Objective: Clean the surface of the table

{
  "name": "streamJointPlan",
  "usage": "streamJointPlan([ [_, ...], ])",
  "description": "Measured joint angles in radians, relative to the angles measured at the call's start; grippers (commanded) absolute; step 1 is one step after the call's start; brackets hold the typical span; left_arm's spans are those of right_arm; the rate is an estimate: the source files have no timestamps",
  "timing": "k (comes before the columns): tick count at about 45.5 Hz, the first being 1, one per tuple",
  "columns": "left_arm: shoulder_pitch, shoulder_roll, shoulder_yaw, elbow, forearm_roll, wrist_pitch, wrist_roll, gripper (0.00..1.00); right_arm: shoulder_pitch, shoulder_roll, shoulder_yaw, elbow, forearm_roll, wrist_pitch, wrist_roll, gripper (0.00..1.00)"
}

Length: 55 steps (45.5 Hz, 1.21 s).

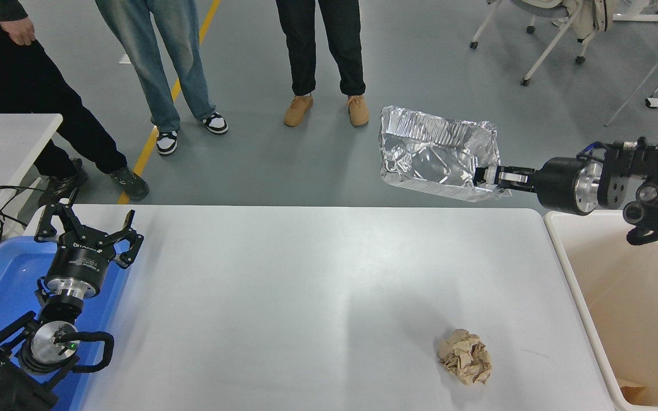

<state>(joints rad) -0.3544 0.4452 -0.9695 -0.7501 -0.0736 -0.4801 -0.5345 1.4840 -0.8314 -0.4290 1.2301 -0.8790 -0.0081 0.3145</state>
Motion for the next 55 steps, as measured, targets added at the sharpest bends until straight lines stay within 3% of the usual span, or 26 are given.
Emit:
streamJointPlan([
  [55, 0.000, 0.000, 0.000, 0.000, 0.000, 0.000, 0.000, 0.99, -0.050, -0.445, 0.004, 0.004, -0.088, -0.005, 0.037, 0.00],
])
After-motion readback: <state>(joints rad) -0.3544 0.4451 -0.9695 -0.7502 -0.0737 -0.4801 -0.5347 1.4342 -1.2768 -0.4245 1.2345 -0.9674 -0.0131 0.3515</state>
